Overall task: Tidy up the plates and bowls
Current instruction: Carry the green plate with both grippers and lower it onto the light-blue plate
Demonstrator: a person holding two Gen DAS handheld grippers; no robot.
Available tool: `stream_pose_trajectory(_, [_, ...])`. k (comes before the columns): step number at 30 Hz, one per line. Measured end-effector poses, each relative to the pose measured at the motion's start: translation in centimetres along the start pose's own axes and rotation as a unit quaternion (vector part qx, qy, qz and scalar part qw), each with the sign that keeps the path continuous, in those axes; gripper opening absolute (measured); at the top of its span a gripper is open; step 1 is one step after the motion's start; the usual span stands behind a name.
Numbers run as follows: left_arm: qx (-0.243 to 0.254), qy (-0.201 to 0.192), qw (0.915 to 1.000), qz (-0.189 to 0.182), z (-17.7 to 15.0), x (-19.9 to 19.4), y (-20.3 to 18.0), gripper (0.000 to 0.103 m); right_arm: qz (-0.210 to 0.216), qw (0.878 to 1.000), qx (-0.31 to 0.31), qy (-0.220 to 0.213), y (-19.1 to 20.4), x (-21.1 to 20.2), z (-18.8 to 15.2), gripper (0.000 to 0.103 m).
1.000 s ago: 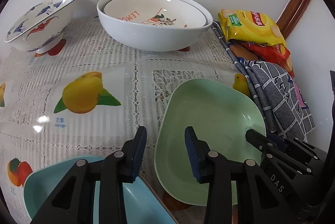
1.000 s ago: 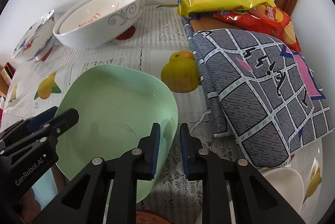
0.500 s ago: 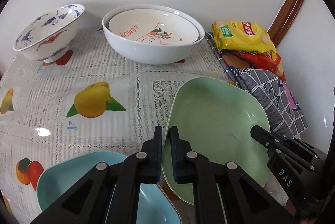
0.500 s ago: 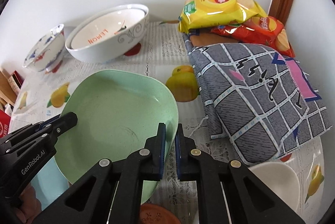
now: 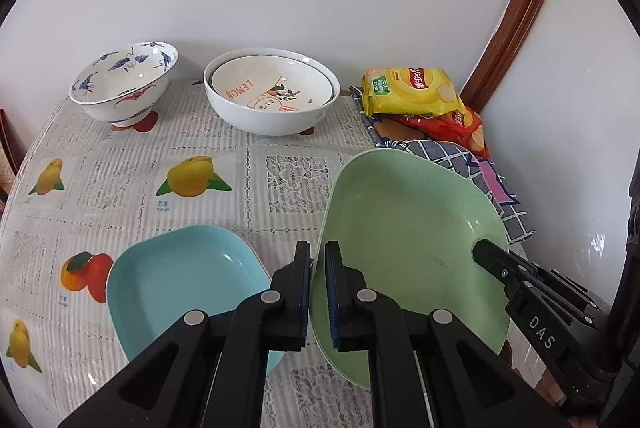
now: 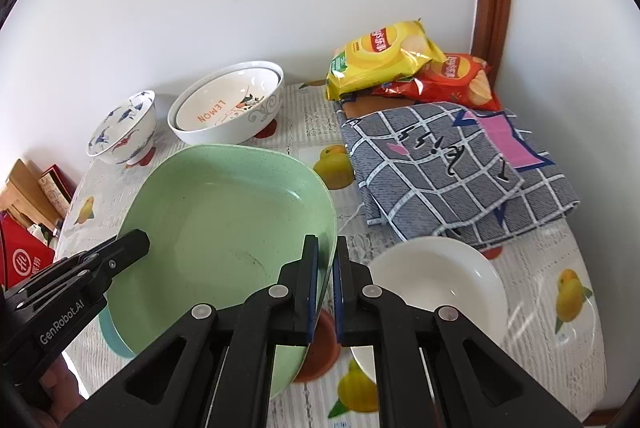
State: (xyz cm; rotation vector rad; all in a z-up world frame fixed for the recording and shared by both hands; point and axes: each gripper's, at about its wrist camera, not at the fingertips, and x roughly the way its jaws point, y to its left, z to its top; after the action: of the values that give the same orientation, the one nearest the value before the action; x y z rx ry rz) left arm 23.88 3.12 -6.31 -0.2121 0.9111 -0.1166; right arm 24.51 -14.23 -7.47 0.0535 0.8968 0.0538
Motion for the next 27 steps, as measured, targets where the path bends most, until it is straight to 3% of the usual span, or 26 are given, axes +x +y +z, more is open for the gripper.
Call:
stream_pose_trajectory(10, [0.002, -0.013, 0.9999, 0.005, -2.8, -4.7, -1.0, 0.008, 0.010, 1.000, 0.007, -0.025, -0.1, -5.4, -2.7, 0.006])
stream_pose_trajectory(27, [0.004, -0.034, 0.9994, 0.006, -4.6, -8.8, -1.8, 0.008, 0.025, 0.999, 0.022, -0.035, -0.4, -9.3, -5.5, 0.006])
